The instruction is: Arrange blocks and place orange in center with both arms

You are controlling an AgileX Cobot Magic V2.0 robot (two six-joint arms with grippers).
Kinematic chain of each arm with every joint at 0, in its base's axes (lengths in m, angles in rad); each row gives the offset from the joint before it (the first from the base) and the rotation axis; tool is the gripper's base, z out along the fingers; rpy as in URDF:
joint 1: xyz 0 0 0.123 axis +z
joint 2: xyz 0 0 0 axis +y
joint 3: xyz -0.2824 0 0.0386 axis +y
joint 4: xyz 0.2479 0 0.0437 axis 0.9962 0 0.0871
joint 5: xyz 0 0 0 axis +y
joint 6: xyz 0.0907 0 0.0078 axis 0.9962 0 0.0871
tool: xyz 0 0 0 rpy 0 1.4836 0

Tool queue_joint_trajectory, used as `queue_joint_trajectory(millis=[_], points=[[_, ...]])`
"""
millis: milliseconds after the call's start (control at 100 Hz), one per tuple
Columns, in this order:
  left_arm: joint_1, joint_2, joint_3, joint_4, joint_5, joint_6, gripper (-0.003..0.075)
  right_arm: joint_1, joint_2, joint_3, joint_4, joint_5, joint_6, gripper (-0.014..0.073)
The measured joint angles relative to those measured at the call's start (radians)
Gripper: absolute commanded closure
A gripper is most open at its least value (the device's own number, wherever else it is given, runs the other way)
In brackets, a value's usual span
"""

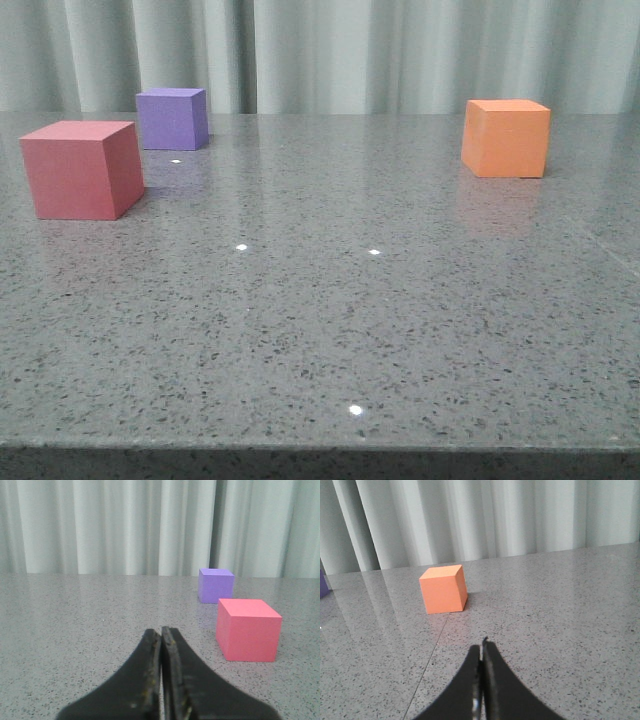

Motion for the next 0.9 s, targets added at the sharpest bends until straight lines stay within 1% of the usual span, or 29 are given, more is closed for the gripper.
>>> queue_joint_trajectory(millis=[170,370,480,560,700,820,900], points=[[0.0,0.0,0.0,0.0,0.0,0.0,0.0741,0.0,0.0,0.0,0.0,-0.002,0.0,0.0662],[0.0,0.0,0.0,0.0,0.0,0.0,0.0741,0.0,0.0,0.0,0.0,-0.062,0.0,0.0662],[0.0,0.0,0.0,0.0,0.0,0.0,0.0741,0.0,0.0,-0.033,0.0,-0.033,0.0,0.0662],[0.0,0.0,0.0,0.0,0.0,0.0,0.0741,0.0,0.0,-0.097,0.0,0.049,0.0,0.0662],[0.0,0.0,0.0,0.0,0.0,0.0,0.0741,0.0,0.022,-0.256,0.0,0.215,0.0,0.0662],[0.0,0.0,0.0,0.0,0.0,0.0,0.0741,0.0,0.125,-0.418,0.0,0.368,0.0,0.0662],[0.0,0.0,0.0,0.0,0.0,0.0,0.0741,0.0,0.229,-0.517,0.0,0.473,0.0,0.0662]])
